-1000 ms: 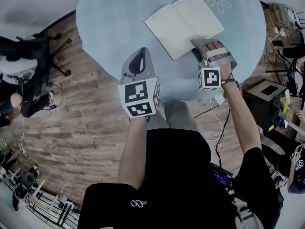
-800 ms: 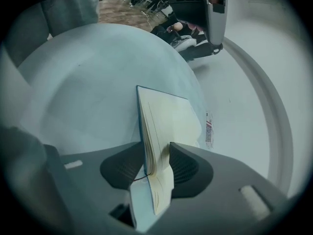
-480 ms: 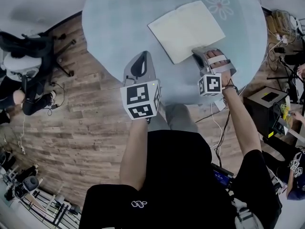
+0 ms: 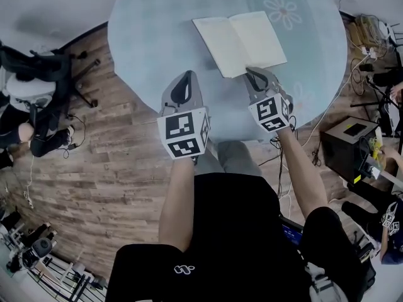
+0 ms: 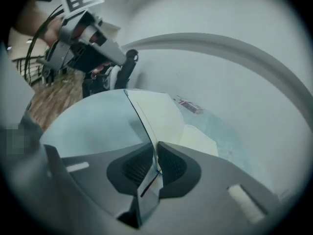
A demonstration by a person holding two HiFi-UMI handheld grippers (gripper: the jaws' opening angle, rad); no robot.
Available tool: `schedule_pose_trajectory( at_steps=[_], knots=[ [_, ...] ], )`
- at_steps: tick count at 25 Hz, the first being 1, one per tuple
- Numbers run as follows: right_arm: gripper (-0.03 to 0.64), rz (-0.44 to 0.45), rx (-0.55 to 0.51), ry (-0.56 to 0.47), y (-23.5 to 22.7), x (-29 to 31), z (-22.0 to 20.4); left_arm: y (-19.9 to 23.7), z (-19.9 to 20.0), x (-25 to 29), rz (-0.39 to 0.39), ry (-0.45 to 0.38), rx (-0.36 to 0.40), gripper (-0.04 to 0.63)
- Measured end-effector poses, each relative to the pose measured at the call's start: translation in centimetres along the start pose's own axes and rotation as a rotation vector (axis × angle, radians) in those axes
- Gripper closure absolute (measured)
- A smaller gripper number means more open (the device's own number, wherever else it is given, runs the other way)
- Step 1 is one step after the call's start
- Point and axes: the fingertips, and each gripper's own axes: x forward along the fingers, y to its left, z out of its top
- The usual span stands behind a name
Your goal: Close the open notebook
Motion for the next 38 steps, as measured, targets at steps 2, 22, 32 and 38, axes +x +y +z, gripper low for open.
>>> schedule_pose_trajectory(
  at_steps=[2,22,32,38],
  knots=[
    [0.577,-0.009,0.162,-0.023,-0.4,-0.1,0.0,-0.2,0.2,0.0,-0.004,-0.005,-0.001,0.591],
    [0.426,-0.306,1.294,-0.168,-8.0,-5.7,-4.2,-2.4,3.5,0.7,-0.033,-0.082,-0.026,0.591],
    [0.589,-0.426,0.717,-0.476,-17.1,-15.8,10.6,-7.0,11.0,-0.4,-0.083,-0.239,0.059,0.592],
    [0.607,-0.364,0.616,-0.616,-17.7,-18.9,15.6,-9.2,15.6,-2.2,-0.115,-0.352,0.113,0.592]
  ],
)
